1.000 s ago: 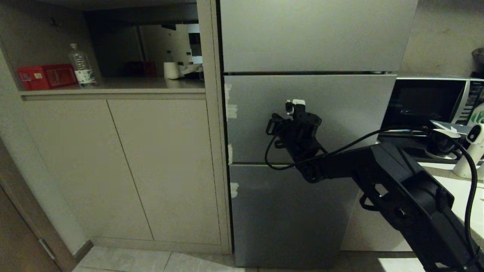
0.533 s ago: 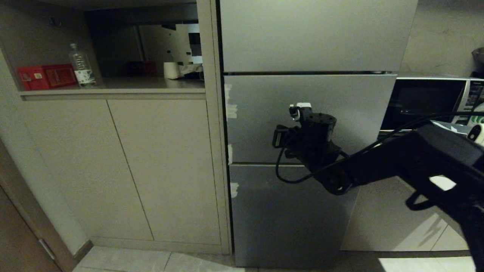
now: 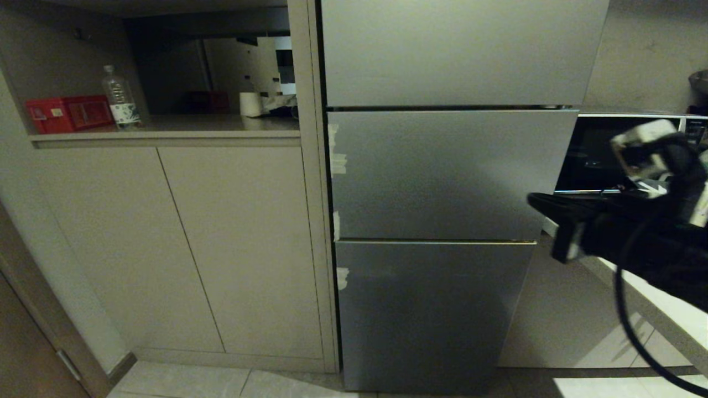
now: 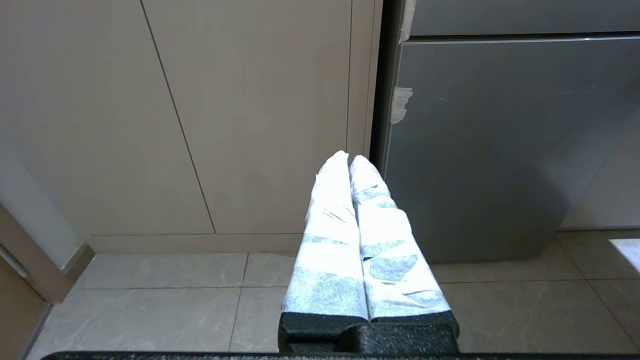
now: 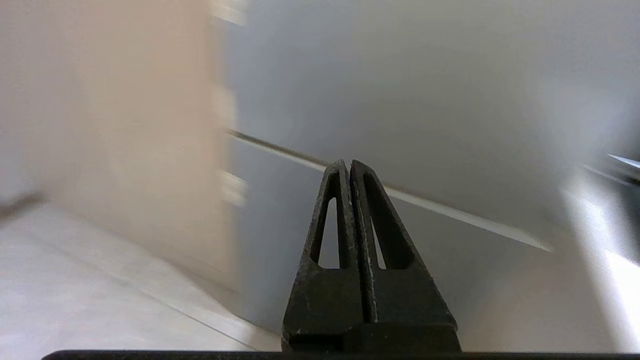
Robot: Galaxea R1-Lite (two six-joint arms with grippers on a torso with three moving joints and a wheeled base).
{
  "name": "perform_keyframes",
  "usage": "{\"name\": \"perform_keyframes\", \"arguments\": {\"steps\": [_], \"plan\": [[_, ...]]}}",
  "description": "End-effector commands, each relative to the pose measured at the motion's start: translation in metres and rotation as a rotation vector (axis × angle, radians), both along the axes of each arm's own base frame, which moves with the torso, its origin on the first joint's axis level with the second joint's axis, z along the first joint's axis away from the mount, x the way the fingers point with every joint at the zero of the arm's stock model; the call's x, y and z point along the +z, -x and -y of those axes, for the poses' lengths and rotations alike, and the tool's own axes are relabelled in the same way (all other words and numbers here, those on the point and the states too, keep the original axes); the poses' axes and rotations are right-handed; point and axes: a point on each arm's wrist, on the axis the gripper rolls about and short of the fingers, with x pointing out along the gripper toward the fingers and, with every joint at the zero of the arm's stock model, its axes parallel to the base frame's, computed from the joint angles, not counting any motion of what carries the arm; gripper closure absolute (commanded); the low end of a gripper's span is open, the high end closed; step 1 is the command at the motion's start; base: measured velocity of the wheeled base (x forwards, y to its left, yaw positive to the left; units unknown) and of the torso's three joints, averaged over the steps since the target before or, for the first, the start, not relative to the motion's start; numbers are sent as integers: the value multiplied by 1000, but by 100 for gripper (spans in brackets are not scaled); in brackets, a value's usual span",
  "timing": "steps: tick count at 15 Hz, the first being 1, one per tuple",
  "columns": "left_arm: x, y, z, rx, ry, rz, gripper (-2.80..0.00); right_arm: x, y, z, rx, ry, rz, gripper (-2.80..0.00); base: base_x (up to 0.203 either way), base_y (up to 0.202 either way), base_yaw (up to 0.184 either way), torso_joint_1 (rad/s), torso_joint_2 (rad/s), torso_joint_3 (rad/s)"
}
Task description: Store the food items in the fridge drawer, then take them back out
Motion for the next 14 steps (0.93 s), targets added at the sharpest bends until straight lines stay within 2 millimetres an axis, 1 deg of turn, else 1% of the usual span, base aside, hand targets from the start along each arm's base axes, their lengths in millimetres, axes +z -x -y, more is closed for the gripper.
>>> {"name": "perform_keyframes", "arguments": {"steps": [1,2,3,5,6,7,8,9,10,12,14], "plan": [[0,0,0,1,1,3,0,8,72,54,-201,0,66,0,0,0,0,0,0,0],[0,0,0,1,1,3,0,-4,91,65,-291,20,42,0,0,0,0,0,0,0],[0,0,0,1,1,3,0,-21,110,72,-345,36,18,0,0,0,0,0,0,0],[0,0,0,1,1,2,0,-65,147,81,-393,86,-35,0,0,0,0,0,0,0],[0,0,0,1,1,2,0,-86,161,83,-379,106,-60,0,0,0,0,0,0,0],[0,0,0,1,1,1,0,-109,174,84,-326,121,-89,0,0,0,0,0,0,0],[0,0,0,0,-1,1,0,-127,184,83,-239,119,-117,0,0,0,0,0,0,0],[0,0,0,0,-1,2,0,-143,192,83,-181,110,-184,0,0,0,0,0,0,0],[0,0,0,0,-1,2,0,-155,197,82,-195,100,-254,0,0,0,0,0,0,0],[0,0,0,0,-1,1,0,-159,201,81,-272,79,-223,0,0,0,0,0,0,0],[0,0,0,0,-1,1,0,-159,202,81,-280,39,-168,0,0,0,0,0,0,0]]}}
